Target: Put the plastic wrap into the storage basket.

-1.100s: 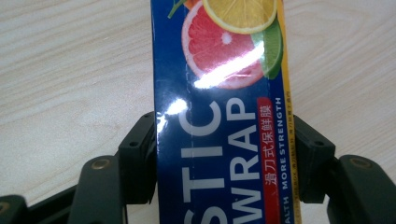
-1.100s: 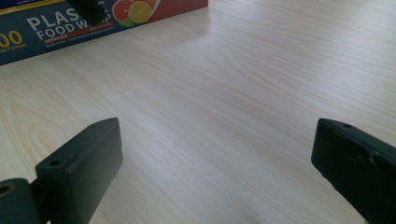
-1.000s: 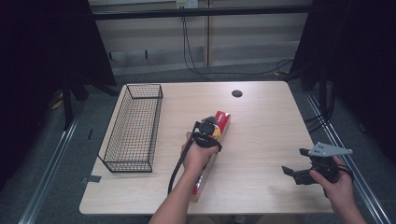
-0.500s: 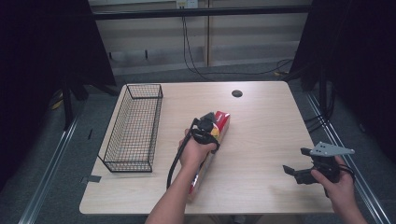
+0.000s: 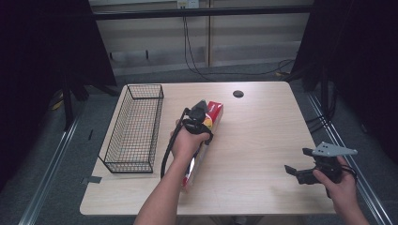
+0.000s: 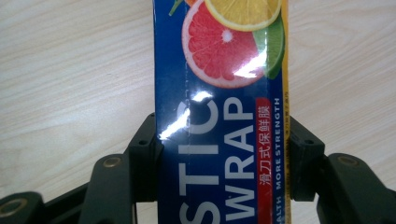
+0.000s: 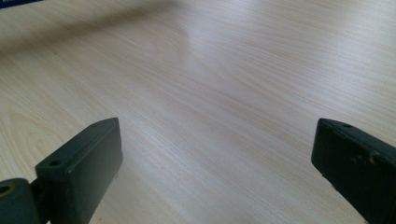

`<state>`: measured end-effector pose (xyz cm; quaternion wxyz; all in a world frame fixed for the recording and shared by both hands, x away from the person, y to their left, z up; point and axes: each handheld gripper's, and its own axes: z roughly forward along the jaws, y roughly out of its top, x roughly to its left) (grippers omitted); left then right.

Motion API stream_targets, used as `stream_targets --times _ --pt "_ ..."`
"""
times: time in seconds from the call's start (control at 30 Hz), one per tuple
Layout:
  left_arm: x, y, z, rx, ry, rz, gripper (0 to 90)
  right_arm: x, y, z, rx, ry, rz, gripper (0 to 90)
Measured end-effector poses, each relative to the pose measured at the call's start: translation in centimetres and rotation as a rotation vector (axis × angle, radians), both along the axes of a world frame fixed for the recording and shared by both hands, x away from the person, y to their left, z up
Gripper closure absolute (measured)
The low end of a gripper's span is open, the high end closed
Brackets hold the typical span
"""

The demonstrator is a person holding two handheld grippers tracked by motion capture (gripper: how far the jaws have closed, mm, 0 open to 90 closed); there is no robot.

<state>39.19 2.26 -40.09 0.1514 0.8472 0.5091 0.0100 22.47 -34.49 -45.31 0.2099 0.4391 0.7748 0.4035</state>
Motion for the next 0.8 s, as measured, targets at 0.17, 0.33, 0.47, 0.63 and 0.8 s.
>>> stream_targets --times 0.17,0.33,0.47,0.63,0.8 --pt "0.1 0.3 0.7 -0.014 -0.003 0.028 43.1 0.0 0.0 0.0 -0.001 0.0 0.007 1.9" --pt "0.2 0.7 1.1 -0.014 0.0 0.028 43.1 0.1 0.2 -0.1 -0.004 0.002 0.007 1.9" --pt "0.3 1.0 1.5 -0.021 0.002 0.04 43.1 0.0 0.2 0.0 -0.001 0.002 0.009 1.9" --pt "0.5 1.6 2.0 -0.018 -0.003 0.053 43.1 0.1 0.2 -0.2 -0.008 0.0 0.012 1.9" --pt "0.7 2.2 2.5 -0.02 -0.002 0.061 43.1 0.1 0.4 -0.2 -0.011 0.002 0.014 1.9"
